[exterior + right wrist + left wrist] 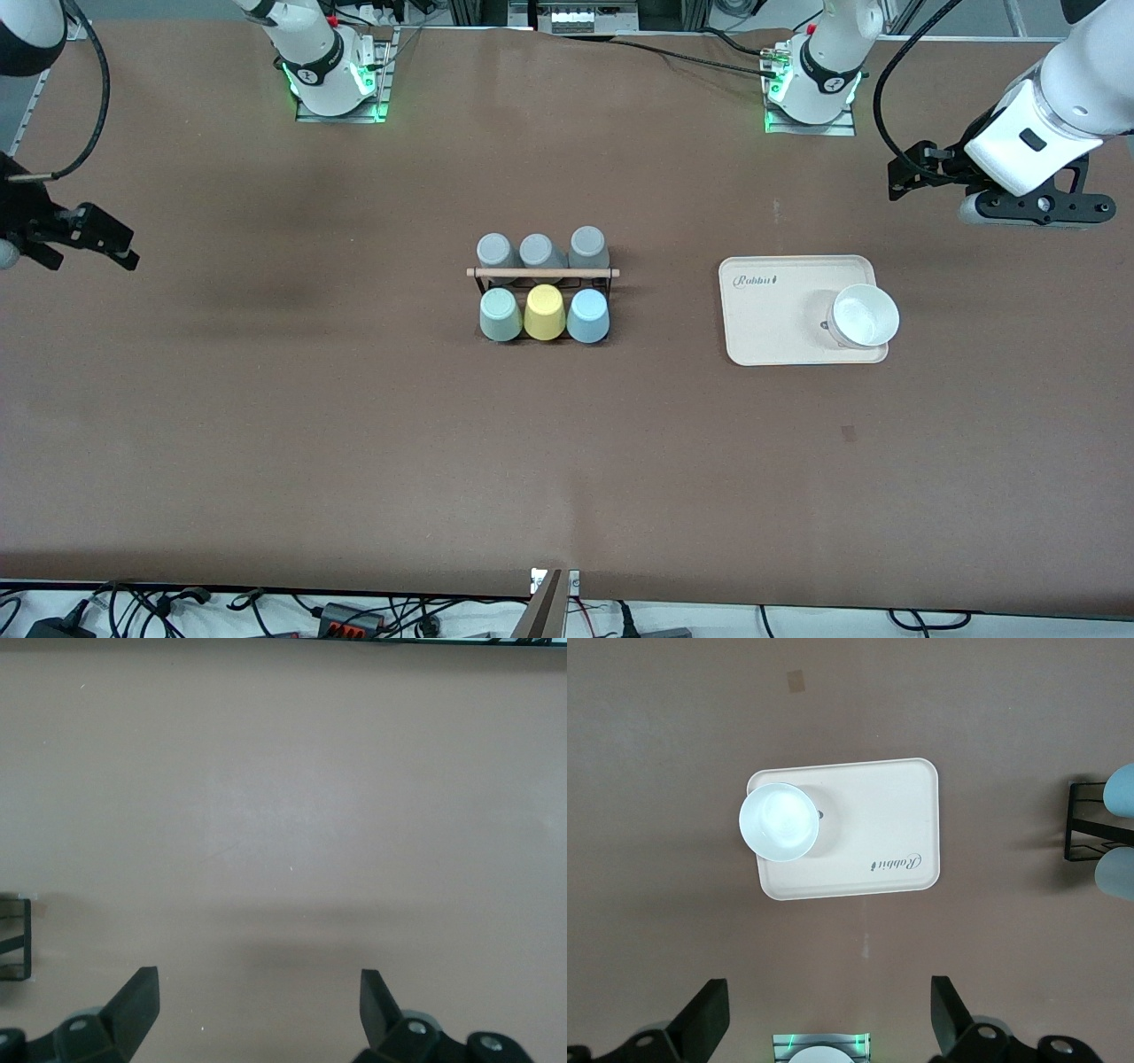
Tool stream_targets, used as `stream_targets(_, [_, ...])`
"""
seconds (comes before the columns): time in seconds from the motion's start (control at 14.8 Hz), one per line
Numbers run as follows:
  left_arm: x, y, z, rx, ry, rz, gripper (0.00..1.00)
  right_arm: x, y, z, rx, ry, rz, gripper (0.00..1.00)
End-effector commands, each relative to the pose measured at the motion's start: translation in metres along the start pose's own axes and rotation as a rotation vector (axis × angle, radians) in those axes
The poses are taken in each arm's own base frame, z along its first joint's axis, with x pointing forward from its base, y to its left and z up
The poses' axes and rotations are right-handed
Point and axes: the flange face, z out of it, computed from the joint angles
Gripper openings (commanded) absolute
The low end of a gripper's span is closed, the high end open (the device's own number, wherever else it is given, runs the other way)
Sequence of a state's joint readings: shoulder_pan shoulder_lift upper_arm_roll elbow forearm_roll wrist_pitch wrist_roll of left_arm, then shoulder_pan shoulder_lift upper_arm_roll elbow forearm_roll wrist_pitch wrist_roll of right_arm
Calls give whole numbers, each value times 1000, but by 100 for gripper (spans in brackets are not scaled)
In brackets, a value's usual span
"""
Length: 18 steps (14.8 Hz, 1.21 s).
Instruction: Hang scattered cups on rack with three cups
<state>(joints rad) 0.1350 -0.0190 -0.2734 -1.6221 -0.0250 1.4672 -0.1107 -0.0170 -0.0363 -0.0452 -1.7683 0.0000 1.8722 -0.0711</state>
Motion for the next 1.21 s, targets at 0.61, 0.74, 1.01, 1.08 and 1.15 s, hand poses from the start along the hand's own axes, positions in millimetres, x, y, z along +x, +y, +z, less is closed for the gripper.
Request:
stream_targets(0.61, [-4, -4, -5, -20, -4, 19, 100, -16, 3, -13, -2, -55, -5, 100])
stream_targets(0.74, [-4, -5, -6, -20, -1, 18, 100, -14, 2, -9, -2, -47, -5, 100])
stream_targets(1.01, [-4, -5, -6, -17, -1, 20, 100, -12, 3, -9, -2, -35, 6, 100])
stream_targets(1.08, [-5, -5, -6, -17, 2, 20, 100, -13, 2, -10, -1, -33, 7, 100])
stream_targets(1.15, [-4, -5, -7, -16, 4, 20, 100, -13, 0, -11, 0, -33, 2, 100])
